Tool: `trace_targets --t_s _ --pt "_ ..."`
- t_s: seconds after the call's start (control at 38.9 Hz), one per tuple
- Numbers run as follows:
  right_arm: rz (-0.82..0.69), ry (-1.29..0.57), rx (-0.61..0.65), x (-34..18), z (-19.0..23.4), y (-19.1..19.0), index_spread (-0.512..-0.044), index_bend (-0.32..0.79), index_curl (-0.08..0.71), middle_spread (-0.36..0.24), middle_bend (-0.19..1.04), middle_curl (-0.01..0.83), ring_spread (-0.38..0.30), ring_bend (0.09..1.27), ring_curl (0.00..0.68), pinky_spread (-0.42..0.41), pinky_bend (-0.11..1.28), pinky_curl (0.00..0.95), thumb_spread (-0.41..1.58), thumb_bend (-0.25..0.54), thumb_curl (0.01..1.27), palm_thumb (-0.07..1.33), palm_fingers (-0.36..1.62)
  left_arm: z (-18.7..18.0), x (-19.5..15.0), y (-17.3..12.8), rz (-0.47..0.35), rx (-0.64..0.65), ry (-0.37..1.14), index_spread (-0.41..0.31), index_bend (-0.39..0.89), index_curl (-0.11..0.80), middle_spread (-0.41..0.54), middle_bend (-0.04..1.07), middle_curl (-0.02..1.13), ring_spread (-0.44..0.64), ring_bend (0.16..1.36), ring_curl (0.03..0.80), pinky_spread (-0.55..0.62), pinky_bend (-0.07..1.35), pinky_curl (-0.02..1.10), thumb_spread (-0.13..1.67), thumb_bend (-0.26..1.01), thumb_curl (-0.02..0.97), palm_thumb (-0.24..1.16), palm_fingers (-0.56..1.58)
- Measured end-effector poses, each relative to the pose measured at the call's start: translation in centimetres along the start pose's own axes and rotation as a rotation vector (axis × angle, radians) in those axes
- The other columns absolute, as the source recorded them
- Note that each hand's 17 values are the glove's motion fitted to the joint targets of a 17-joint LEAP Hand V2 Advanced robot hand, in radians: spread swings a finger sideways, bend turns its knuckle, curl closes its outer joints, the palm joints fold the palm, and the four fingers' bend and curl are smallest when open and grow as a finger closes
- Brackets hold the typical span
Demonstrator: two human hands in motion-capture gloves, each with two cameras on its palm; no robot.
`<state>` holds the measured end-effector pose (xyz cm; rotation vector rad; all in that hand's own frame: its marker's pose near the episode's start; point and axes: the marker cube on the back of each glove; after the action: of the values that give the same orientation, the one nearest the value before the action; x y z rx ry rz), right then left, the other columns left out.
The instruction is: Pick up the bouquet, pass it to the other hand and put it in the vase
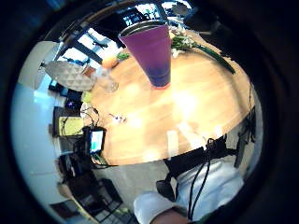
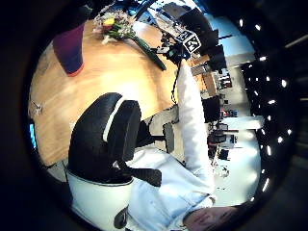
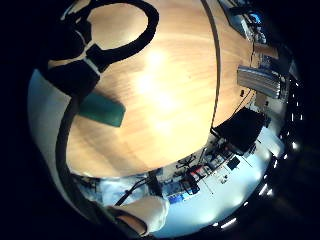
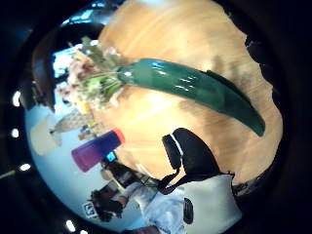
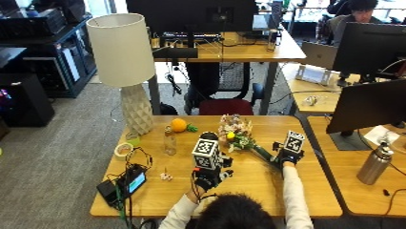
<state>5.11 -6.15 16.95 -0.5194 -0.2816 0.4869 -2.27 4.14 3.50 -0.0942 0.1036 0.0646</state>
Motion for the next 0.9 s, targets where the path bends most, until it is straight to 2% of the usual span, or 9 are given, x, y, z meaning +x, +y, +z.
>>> trace_targets --t_s 0.13,0.26,0.31,0.44,0.57,0.67,0.75,0.82,0.9 --pt "0.014 0.059 -0.022 0.3 2.3 -1.2 -0.181 0.06 0.061 -0.029 0.44 0.396 -0.05 0.69 0.363 0.132 0.72 0.355 1.02 -0.016 0.3 0.6 0.62 0.3 -0.8 -0.5 -0.005 0.021 0.014 -0.043 0.19 0.391 0.156 0.15 0.23 0.25 0.47 0.259 0.35 0.28 0.3 1.18 -0.02 0.23 0.27 0.38" --pt "0.0 0.054 0.096 0.1 3.3 -2.2 -0.187 0.1 0.085 -0.033 0.45 0.406 -0.077 0.67 0.361 0.119 0.67 0.344 1.01 -0.01 0.31 0.63 0.66 0.1 -1.4 -0.5 -0.028 0.021 0.024 -0.043 0.19 0.396 0.155 0.15 0.23 0.25 0.47 0.262 0.36 0.27 0.31 1.19 -0.02 0.234 0.27 0.38" --pt "0.024 0.017 0.134 0.1 3.4 -2.5 -0.208 0.22 0.134 -0.044 0.44 0.408 -0.103 0.66 0.361 0.038 0.63 0.334 1.01 0.023 0.33 0.71 0.84 0.0 -1.6 -0.5 -0.032 0.021 0.028 -0.043 0.19 0.398 0.155 0.15 0.24 0.25 0.47 0.263 0.36 0.27 0.31 1.19 -0.02 0.236 0.27 0.38" --pt "0.09 -0.005 0.126 0.0 3.6 -2.4 -0.211 0.25 0.2 -0.078 0.43 0.422 -0.149 0.65 0.366 -0.112 0.57 0.322 0.98 0.081 0.37 0.88 1.13 0.0 -1.9 -0.7 -0.047 0.006 0.037 -0.043 0.19 0.403 0.155 0.15 0.24 0.25 0.47 0.265 0.36 0.27 0.31 1.19 -0.02 0.24 0.27 0.38" --pt "0.024 0.055 0.055 -0.9 3.8 -1.3 -0.203 0.31 0.278 -0.096 0.44 0.454 -0.178 0.6 0.396 -0.18 0.51 0.344 0.98 0.102 0.39 0.97 1.15 0.0 -2.5 -1.0 -0.063 -0.026 0.046 -0.044 0.19 0.406 0.154 0.15 0.24 0.25 0.46 0.267 0.35 0.27 0.32 1.19 -0.02 0.242 0.27 0.38" --pt "0.018 0.05 0.063 -1.0 3.4 -1.3 -0.198 0.27 0.306 -0.116 0.45 0.472 -0.205 0.6 0.409 -0.24 0.56 0.363 0.99 0.098 0.39 1.0 1.25 0.0 -2.8 -1.5 -0.071 -0.056 0.078 -0.043 0.19 0.41 0.154 0.15 0.24 0.25 0.46 0.267 0.35 0.27 0.32 1.2 -0.02 0.244 0.27 0.39" --pt "0.01 0.051 0.188 -1.0 3.0 -1.7 -0.198 0.2 0.314 -0.139 0.5 0.488 -0.222 0.66 0.43 -0.277 0.55 0.362 1.0 0.088 0.4 1.02 1.34 0.0 -3.1 -2.2 -0.077 -0.069 0.106 -0.043 0.19 0.412 0.15 0.15 0.24 0.25 0.46 0.269 0.35 0.27 0.32 1.2 -0.02 0.243 0.27 0.39" --pt "0.038 0.095 0.439 -0.7 2.2 -2.2 -0.2 0.16 0.319 -0.151 0.58 0.517 -0.22 0.79 0.467 -0.293 0.54 0.374 1.01 0.078 0.39 1.02 1.48 -0.3 -3.3 -3.0 -0.086 -0.082 0.128 -0.044 0.2 0.415 0.149 0.15 0.24 0.25 0.46 0.27 0.34 0.26 0.33 1.2 -0.02 0.243 0.27 0.39" --pt "0.057 0.086 0.602 -0.6 1.5 -1.9 -0.201 0.26 0.355 -0.158 0.67 0.551 -0.216 0.83 0.489 -0.286 0.57 0.393 1.0 0.044 0.38 1.0 1.56 -0.7 -3.2 -4.0 -0.084 -0.099 0.153 -0.044 0.2 0.419 0.148 0.15 0.24 0.24 0.45 0.269 0.34 0.26 0.33 1.2 -0.02 0.243 0.27 0.4"
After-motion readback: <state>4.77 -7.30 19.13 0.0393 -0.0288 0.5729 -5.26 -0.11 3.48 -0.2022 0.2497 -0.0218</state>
